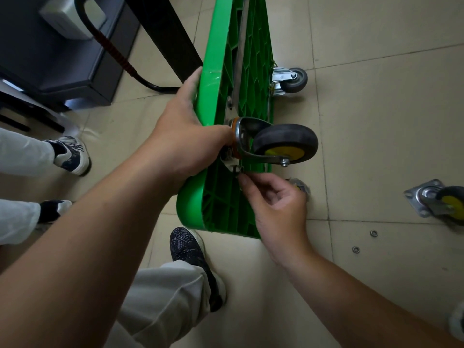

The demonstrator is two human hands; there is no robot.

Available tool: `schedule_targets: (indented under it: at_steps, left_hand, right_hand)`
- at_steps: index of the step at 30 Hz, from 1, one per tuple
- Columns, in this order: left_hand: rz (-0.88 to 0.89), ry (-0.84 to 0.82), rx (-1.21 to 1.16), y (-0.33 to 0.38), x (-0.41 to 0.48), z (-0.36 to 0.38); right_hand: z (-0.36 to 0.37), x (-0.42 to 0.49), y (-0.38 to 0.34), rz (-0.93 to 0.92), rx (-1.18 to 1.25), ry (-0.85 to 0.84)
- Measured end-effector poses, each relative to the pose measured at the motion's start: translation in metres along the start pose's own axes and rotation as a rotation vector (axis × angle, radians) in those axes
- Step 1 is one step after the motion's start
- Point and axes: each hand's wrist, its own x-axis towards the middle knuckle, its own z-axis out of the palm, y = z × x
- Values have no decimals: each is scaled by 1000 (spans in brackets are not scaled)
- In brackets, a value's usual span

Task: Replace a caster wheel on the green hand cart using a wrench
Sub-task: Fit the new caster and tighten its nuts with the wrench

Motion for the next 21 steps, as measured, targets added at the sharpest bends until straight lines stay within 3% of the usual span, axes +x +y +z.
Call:
schedule_targets:
  at_steps: [21]
  left_hand:
    - [-4, 22, 3, 2, -2, 2]
  right_hand:
    - [-7, 4, 0, -62, -174, -94]
